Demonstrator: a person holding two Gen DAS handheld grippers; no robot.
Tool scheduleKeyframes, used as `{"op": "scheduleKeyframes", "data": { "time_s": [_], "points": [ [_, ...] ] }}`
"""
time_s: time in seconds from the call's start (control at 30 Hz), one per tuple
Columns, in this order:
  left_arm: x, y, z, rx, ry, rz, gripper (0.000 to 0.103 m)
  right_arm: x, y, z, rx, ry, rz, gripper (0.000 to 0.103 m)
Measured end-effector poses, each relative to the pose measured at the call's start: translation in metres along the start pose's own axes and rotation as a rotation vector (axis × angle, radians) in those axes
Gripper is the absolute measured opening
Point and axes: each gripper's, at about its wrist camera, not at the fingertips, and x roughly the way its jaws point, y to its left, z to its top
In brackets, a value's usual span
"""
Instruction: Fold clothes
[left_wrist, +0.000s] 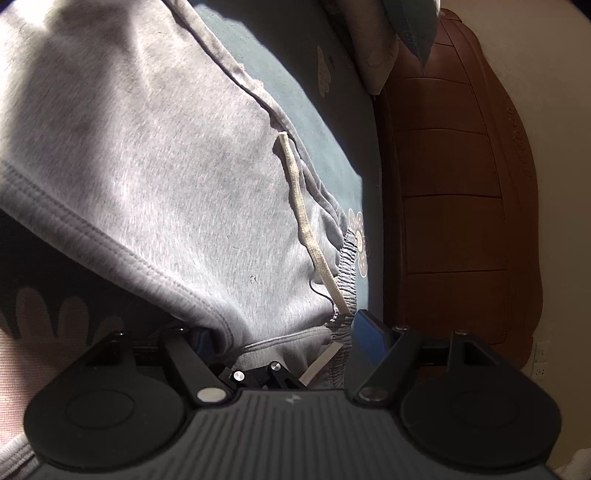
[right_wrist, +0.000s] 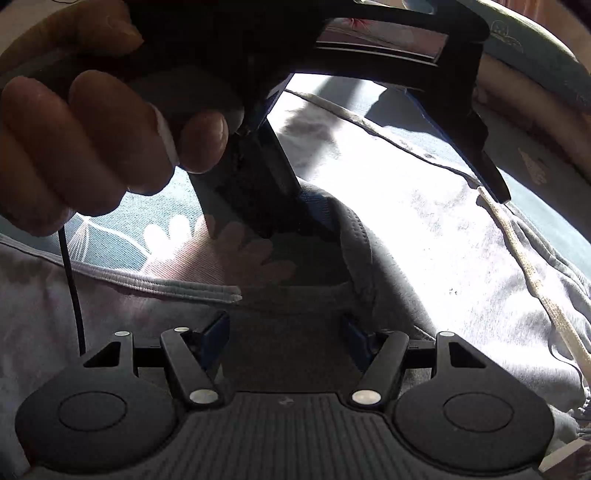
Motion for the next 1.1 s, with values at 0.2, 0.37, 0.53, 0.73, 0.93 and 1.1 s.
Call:
{"op": "scheduleKeyframes", "data": {
  "time_s": [0.2, 0.37, 0.53, 0.73, 0.93, 1.1],
  "points": [
    [-0.039, 0.013, -0.004, -0.007, -0.054, 0.079, 0.074, -0.029, -0.010, 0.002, 0.086, -0.003, 0.056, 0.072],
    [-0.071, 0.024, -0.009, -0.044, -0.137, 0.127, 0.074, -0.059, -0.028, 0.008, 0.121, -0.131, -0.005, 0.069],
    [-0.082, 0.027, -0.012, -0.065, -0.182, 0.137, 0.074, -0.005, -0.021, 0.015, 0.157, -0.017, 0.080, 0.067],
    [-0.071, 0.017, -0.004, -0.025, -0.169, 0.091, 0.075, -0.021, 0.005, 0.011, 0.080, -0.034, 0.058, 0.068],
    [-0.019, 0.011, 0.000, 0.052, -0.088, 0.123, 0.075, -0.045, -0.008, 0.002, 0.109, -0.012, 0.036, 0.068],
    [-0.024, 0.018, -0.006, 0.132, -0.107, 0.319, 0.070, -0.057, -0.029, -0.014, 0.188, 0.026, -0.015, 0.068]
  ]
}}
